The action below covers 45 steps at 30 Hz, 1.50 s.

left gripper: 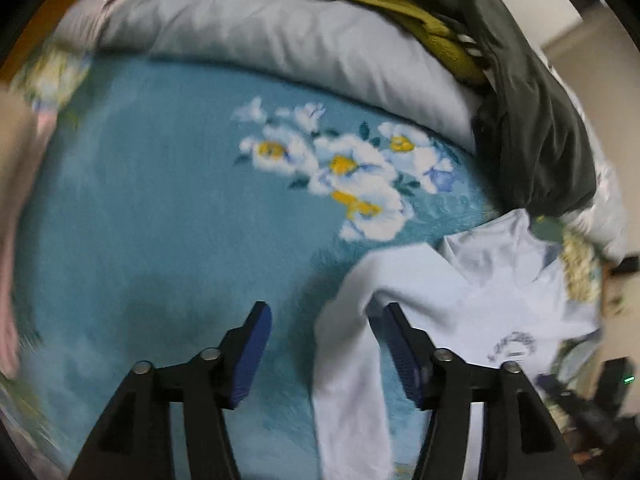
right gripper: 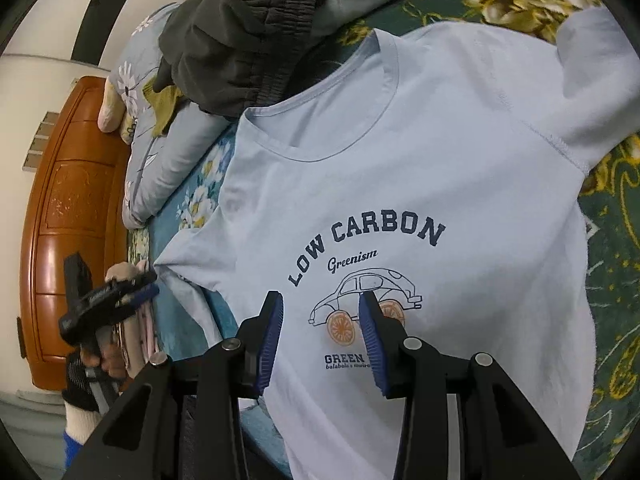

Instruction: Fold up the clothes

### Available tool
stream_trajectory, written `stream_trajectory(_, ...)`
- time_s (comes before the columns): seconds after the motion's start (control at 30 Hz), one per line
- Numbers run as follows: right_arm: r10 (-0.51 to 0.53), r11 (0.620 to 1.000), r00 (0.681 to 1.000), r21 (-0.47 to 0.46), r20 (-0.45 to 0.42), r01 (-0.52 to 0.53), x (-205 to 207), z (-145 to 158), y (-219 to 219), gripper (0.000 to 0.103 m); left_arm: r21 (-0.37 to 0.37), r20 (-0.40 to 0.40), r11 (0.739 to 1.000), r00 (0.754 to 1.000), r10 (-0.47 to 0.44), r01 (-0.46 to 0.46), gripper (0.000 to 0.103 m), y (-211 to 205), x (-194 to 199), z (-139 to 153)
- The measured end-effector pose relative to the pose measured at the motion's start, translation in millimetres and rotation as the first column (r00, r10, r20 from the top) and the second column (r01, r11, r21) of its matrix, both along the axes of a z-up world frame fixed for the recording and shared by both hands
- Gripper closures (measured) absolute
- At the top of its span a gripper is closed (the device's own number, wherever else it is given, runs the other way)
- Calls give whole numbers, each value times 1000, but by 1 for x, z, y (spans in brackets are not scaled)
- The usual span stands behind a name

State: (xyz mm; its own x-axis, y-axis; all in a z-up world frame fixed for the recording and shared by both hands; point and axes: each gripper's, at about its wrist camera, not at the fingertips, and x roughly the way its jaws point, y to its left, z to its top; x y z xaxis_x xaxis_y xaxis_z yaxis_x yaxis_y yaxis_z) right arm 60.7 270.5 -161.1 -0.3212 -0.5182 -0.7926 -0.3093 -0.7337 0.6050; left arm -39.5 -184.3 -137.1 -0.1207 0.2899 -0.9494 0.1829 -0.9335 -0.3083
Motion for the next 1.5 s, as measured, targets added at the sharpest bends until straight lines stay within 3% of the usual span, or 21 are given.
stream_trajectory(0.07, -2, 1000, 1000, -9, 7, 2, -1, -2, -4, 62, 7, 92, 1000, 996, -9, 9, 38, 8, 6, -17)
stream_trajectory(0.13, 4, 1000, 1000, -17, 8, -4, -3, -3, -10, 62, -51, 181, 996, 981, -62, 73, 38, 24, 8, -32)
stream_trajectory(0.23, 33, 999, 999, -20, -7, -34, -3, 1, -20, 62, -177, 230, 965, 962, -150, 193, 38, 49, 5, -39)
stream_trajectory(0.33, 49, 999, 999, -13, -14, -49, -3, 4, -25, 62, -155, 273, 953, 938, -213, 261, 42, 69, 9, -49)
stream_trajectory(0.37, 53, 999, 998, -11, -16, -54, -2, 5, -27, 62, -153, 275, 949, 934, -226, 275, 46, 72, 9, -49)
stream_trajectory(0.43, 47, 999, 999, -12, -11, -47, -2, 4, -25, 62, -154, 273, 942, 929, -249, 298, 69, 76, 10, -48)
stream_trajectory(0.53, 36, 999, 999, -16, -4, -36, -1, 3, -22, 62, -155, 270, 931, 920, -283, 332, 93, 83, 11, -46)
stream_trajectory(0.57, 32, 999, 999, -18, -2, -32, -1, 2, -21, 62, -155, 269, 926, 917, -295, 343, 96, 85, 11, -45)
stream_trajectory(0.63, 30, 999, 1000, -19, -3, -30, 0, 2, -20, 62, -131, 229, 944, 935, -270, 304, 99, 77, 7, -37)
stream_trajectory(0.73, 29, 999, 1000, -20, -7, -29, 1, 3, -18, 62, -141, 163, 958, 961, -225, 249, 99, 57, 0, -22)
stream_trajectory(0.97, 24, 999, 1000, -23, -5, -24, 1, 1, -17, 62, -290, 13, 936, 979, -205, 200, 99, 21, -2, 6)
stream_trajectory(1.1, 32, 999, 999, -22, -6, -33, 0, 2, -19, 62, -369, -75, 916, 977, -201, 160, 93, 0, -3, 22)
stream_trajectory(1.17, 36, 999, 999, -17, -8, -36, 0, 4, -19, 62, -406, -119, 903, 972, -202, 138, 74, -10, -3, 30)
stream_trajectory(1.2, 35, 999, 999, -14, -9, -35, 1, 4, -18, 62, -424, -140, 897, 969, -202, 126, 56, -15, -4, 34)
stream_trajectory(1.27, 32, 999, 999, -7, -6, -32, 1, 5, -17, 62, -459, -183, 883, 962, -205, 100, 52, -25, -4, 42)
stream_trajectory(1.4, 26, 1000, 1000, -3, -2, -26, 1, 4, -17, 62, -292, -259, 955, 966, -23, -56, 51, -63, 14, 35)
stream_trajectory(1.5, 25, 1000, 1000, -3, 6, -25, 0, 2, -19, 62, -159, -232, 964, 957, 172, -211, 51, -94, 42, 21)
